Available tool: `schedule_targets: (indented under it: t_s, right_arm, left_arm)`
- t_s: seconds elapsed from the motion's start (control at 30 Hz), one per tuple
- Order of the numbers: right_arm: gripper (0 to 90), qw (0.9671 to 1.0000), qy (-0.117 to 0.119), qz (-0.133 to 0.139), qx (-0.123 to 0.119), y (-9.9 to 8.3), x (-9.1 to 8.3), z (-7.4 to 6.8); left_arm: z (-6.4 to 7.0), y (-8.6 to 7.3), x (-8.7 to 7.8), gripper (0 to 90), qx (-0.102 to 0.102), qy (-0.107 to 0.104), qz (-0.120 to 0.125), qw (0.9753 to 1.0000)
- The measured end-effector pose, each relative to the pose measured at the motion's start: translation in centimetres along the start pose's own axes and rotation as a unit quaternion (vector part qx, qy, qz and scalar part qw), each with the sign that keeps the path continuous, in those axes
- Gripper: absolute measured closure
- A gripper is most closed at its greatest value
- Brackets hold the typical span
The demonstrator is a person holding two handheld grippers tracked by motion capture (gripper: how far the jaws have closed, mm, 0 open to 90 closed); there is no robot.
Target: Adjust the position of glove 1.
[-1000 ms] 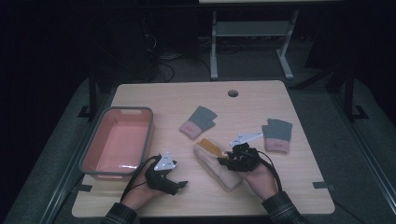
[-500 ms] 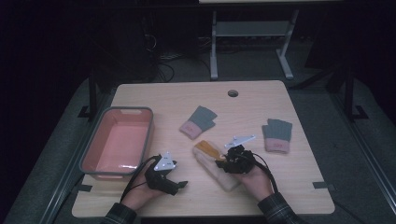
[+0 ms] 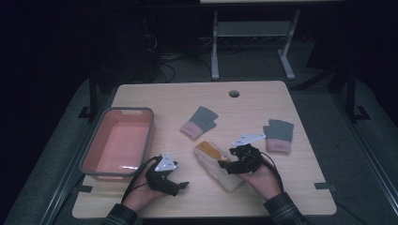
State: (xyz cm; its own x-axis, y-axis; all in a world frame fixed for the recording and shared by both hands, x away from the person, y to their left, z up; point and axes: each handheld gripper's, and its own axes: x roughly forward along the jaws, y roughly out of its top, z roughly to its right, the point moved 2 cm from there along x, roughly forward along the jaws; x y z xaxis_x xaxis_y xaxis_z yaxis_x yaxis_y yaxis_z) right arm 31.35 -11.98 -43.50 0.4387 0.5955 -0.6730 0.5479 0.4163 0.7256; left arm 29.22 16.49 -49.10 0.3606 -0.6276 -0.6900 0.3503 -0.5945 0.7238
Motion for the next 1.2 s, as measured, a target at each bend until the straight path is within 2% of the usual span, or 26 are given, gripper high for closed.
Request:
schedule_targets:
  t_s: [0.07, 0.17, 0.2, 0.23, 0.33, 0.4, 0.47, 0.5, 0.53, 0.57, 0.67, 0.7, 0.73, 0.83, 0.9, 0.97, 1.1, 1.2]
  right_arm:
    - [35.1, 1.0, -0.001, 0.007, -0.002, 0.0, -0.5, 0.3]
    - [52.8, 0.9998, 0.0, 0.02, -0.001, -0.5, -1.8, 1.5]
    - [64.2, 0.9999, -0.001, 0.01, -0.003, -1.1, -2.5, 2.3]
    - [64.2, 0.9999, -0.001, 0.01, -0.003, -1.1, -2.5, 2.3]
    - [76.2, 0.9998, -0.003, -0.004, -0.017, -2.2, -3.2, 3.1]
    - [82.6, 0.9995, -0.004, -0.01, -0.029, -2.9, -3.5, 3.4]
    - [87.4, 0.9993, -0.001, -0.016, -0.035, -3.5, -3.7, 3.6]
    - [90.0, 0.999, 0.004, -0.02, -0.04, -3.9, -3.6, 3.8]
    - [90.0, 0.999, 0.004, -0.02, -0.04, -3.9, -3.6, 3.8]
    - [90.0, 0.9988, 0.009, -0.023, -0.042, -4.1, -3.5, 3.9]
    - [90.0, 0.998, 0.013, -0.044, -0.044, -4.6, -2.9, 4.3]
    - [90.0, 0.9977, 0.021, -0.046, -0.046, -4.6, -2.6, 4.2]
    - [90.0, 0.9973, 0.026, -0.051, -0.047, -4.6, -2.5, 4.2]
    - [90.0, 0.9958, 0.035, -0.064, -0.056, -4.7, -1.8, 4.0]
    - [90.0, 0.9948, 0.041, -0.071, -0.061, -4.8, -1.4, 3.8]
    - [90.0, 0.9938, 0.045, -0.078, -0.065, -4.8, -1.2, 3.7]
    - [90.0, 0.9926, 0.05, -0.085, -0.071, -4.9, -0.9, 3.5]
    - [90.0, 0.991, 0.056, -0.094, -0.077, -5.0, -0.5, 3.2]
  left_arm:
    - [0.0, 0.0, 0.0, 12.5, -0.002, 0.001, 0.0, 1.0]
    - [0.0, 0.0, 0.0, 12.5, 0.001, 0.002, -0.003, 1.0]
    - [0.1, 0.0, 0.0, 12.6, -0.004, 0.004, 0.0, 1.0]
    - [0.1, 0.0, 0.0, 12.6, -0.004, 0.004, 0.0, 1.0]
    - [0.1, 0.3, -0.1, 15.5, -0.005, 0.006, -0.009, 0.9999]
    - [0.1, 0.5, -0.4, 26.4, -0.012, 0.005, -0.013, 0.9998]
    - [0.1, 0.8, -0.5, 38.5, -0.034, -0.005, -0.008, 0.9994]
    - [0.0, 1.1, -0.6, 50.0, -0.038, -0.011, -0.004, 0.9992]
    - [0.0, 1.4, -0.5, 50.0, -0.047, -0.014, 0.001, 0.9988]
    - [0.1, 1.8, -0.6, 57.0, -0.047, -0.021, -0.005, 0.9987]
    - [0.4, 3.2, -0.2, 76.0, -0.031, -0.022, -0.007, 0.9992]
    - [0.5, 3.5, 0.0, 85.3, -0.031, -0.024, -0.008, 0.9992]
    - [0.7, 3.9, 0.4, 88.6, -0.023, -0.029, -0.017, 0.9992]
    - [1.2, 4.8, 1.7, 89.4, -0.022, -0.039, -0.035, 0.9984]
    - [1.5, 5.1, 2.3, 89.5, -0.019, -0.044, -0.041, 0.998]
    - [1.6, 5.6, 2.9, 89.5, -0.026, -0.05, -0.04, 0.9976]
    - [1.7, 6.1, 3.8, 89.4, -0.032, -0.049, -0.045, 0.9973]
    - [1.6, 6.4, 4.2, 89.4, -0.023, -0.045, -0.055, 0.9972]
